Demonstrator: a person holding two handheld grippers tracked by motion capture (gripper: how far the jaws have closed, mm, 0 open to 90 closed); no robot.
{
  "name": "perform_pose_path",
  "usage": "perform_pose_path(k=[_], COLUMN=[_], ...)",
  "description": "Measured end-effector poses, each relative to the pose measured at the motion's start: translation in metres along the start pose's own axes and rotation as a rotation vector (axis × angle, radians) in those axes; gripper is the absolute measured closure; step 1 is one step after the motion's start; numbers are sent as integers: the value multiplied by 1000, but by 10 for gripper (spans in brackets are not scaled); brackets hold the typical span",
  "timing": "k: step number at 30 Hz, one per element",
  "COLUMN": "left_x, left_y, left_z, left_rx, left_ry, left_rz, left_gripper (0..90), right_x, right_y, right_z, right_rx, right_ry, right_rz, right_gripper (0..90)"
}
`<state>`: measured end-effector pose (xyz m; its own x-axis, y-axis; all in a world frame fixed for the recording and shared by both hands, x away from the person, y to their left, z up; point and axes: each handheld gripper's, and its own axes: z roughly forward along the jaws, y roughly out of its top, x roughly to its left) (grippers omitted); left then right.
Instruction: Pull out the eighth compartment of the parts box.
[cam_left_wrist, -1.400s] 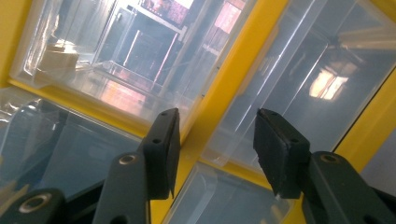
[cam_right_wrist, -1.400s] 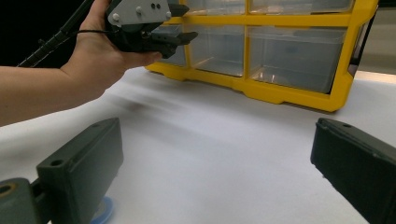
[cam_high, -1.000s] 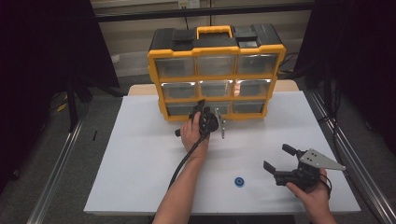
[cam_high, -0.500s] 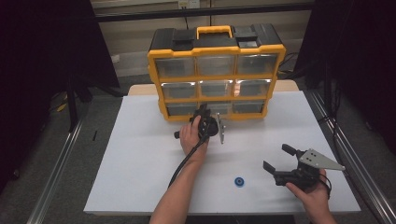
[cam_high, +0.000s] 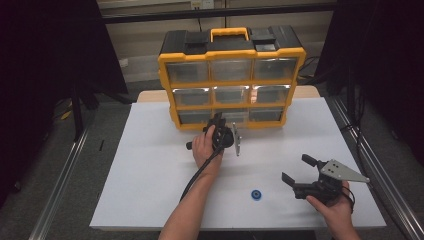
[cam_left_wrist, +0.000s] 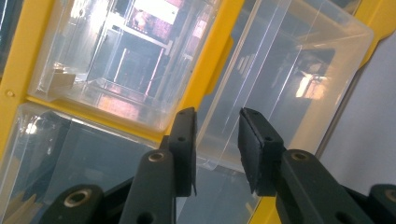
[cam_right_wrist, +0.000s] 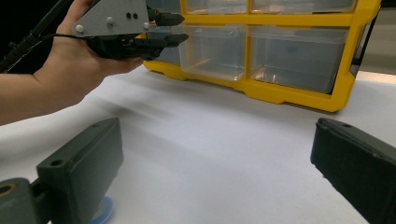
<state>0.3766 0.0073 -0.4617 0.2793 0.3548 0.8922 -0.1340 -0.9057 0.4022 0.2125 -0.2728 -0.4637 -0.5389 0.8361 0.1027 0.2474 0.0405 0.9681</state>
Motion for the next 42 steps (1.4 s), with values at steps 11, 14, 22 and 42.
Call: perform_pose_path(k=[11, 14, 22, 42], left_x=[-2, -1, -2, 3], left_y=[-2, -2, -2, -3], left_z=[-3, -5, -9, -17], left_rx=[-21, -15, -18, 34], left_ry=[-3, -1, -4, -14], left_rz=[-20, -10, -14, 68], left_gripper=[678, 677, 678, 678], right_x=[0, 1, 1, 1], right_y=[0, 0, 0, 0], right_z=[0, 0, 0, 0], right_rx=[3, 3, 3, 0], right_ry=[-1, 1, 3, 4], right_rz=[-1, -3, -4, -2], right_gripper=[20, 20, 20, 20])
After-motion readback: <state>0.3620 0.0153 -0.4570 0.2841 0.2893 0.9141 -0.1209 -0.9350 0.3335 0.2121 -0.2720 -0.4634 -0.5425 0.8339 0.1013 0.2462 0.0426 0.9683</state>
